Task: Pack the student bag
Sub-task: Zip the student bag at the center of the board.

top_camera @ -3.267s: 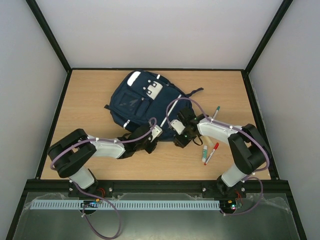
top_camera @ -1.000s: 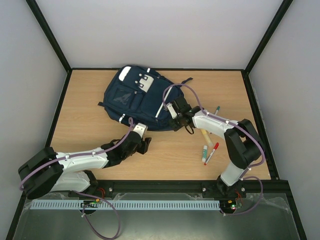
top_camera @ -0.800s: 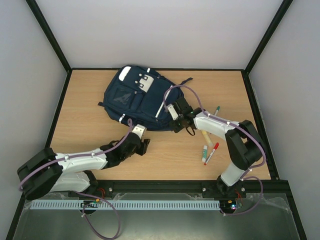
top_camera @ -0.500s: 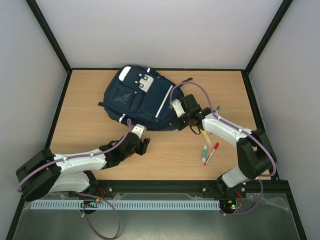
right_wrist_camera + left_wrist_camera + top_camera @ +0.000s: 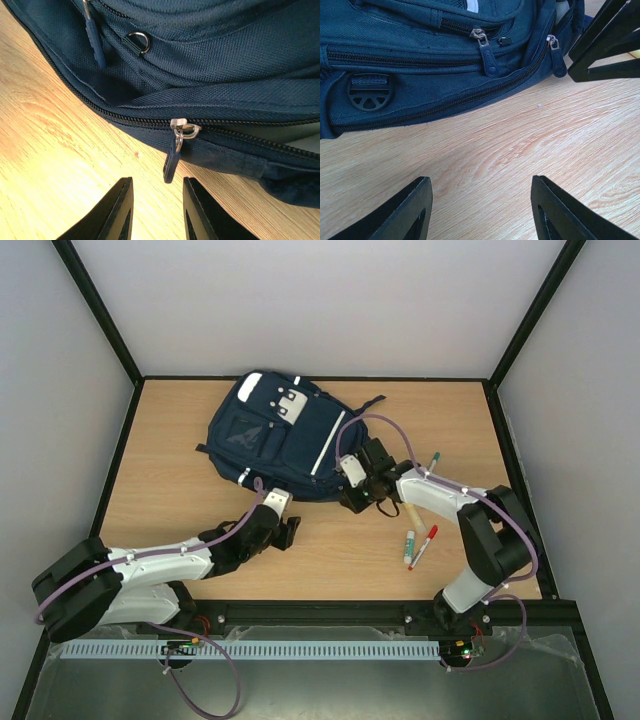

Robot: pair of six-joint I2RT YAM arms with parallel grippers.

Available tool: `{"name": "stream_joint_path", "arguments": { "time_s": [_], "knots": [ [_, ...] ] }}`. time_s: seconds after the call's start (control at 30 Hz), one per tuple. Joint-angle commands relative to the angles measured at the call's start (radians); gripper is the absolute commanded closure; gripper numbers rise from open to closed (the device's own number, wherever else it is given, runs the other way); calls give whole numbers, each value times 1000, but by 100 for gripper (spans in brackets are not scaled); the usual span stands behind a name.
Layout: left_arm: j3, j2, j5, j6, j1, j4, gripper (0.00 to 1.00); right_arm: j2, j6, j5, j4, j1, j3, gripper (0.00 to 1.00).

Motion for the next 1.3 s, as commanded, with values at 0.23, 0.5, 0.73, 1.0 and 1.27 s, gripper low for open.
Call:
{"name": "stream_joint_path", "arguments": {
  "time_s": [0.23,0.5,0.73,1.0,1.27],
  "knots": [
    [-5,30,1,1,-5,48,43,77,28,11,18,4,32,72],
    [2,59,-11,33,-4,67,43,83,22,20,45,5,37,88],
    [65,124,-3,142,-4,72,42,32,-23,5,-33,4,48,99],
    [99,188,62,317,-4,176,37,42,-184,-39,-281,3,153,99],
    [155,293,137,470,-2,244,36,99,-294,-9,-509,3,280,99]
  ]
}}
